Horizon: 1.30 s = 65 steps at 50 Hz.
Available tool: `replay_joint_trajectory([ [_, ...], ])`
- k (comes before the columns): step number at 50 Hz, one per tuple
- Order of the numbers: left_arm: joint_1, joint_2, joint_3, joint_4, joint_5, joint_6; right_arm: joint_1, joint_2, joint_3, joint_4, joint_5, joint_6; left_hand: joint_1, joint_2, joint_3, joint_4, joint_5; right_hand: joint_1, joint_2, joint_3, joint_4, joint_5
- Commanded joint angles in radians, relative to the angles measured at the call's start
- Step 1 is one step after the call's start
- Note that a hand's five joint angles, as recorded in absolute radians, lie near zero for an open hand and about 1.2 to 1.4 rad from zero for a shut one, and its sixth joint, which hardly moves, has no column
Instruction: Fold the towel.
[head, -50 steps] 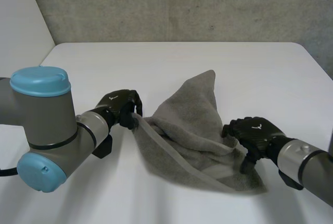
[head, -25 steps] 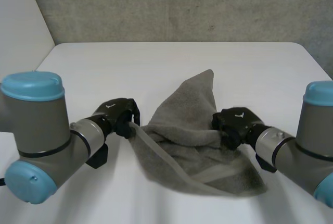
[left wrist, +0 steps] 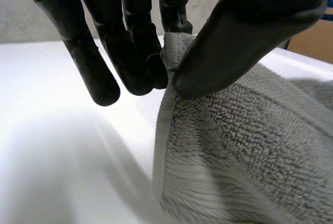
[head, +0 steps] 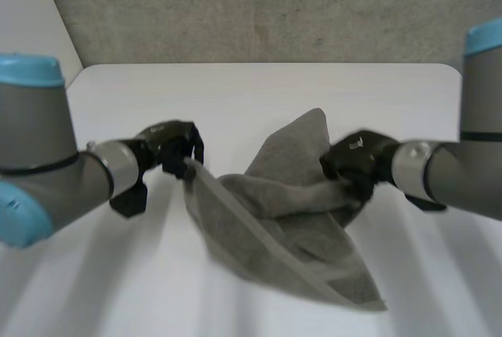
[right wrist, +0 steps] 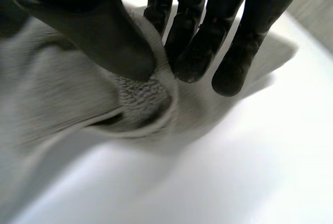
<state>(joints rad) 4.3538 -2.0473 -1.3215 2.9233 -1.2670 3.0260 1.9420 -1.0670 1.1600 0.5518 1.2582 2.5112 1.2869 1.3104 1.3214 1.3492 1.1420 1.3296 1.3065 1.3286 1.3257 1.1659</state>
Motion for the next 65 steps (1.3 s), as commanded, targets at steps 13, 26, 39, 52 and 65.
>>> replay_joint_trajectory([
  [13, -0.025, -0.001, 0.858, 0.161, -0.126, -0.153, -0.012, -0.192, -0.367, -0.693, 0.201, 0.511, 0.109, 0.086, 0.075, 0.047, 0.08, 0.067, 0.09, 0.068, 0.071, 0.056],
  [26, 0.075, 0.048, 0.265, 0.267, -0.031, -0.144, -0.092, -0.2, 0.004, -0.662, 0.052, 0.471, 0.109, 0.086, 0.075, 0.047, 0.08, 0.067, 0.09, 0.068, 0.071, 0.056],
  [39, 0.102, 0.036, -0.241, 0.501, 0.133, 0.149, -0.123, -0.113, 0.421, -0.625, -0.046, 0.154, 0.109, 0.086, 0.075, 0.047, 0.08, 0.067, 0.09, 0.068, 0.071, 0.056],
  [52, 0.164, 0.053, -0.337, 0.499, 0.136, 0.241, -0.15, -0.125, 0.527, -0.625, -0.036, 0.116, 0.109, 0.086, 0.075, 0.047, 0.08, 0.067, 0.09, 0.068, 0.071, 0.056],
  [65, 0.181, 0.072, -0.392, 0.511, 0.133, 0.244, -0.141, -0.117, 0.552, -0.656, 0.029, 0.175, 0.109, 0.086, 0.075, 0.047, 0.08, 0.067, 0.09, 0.068, 0.071, 0.056],
])
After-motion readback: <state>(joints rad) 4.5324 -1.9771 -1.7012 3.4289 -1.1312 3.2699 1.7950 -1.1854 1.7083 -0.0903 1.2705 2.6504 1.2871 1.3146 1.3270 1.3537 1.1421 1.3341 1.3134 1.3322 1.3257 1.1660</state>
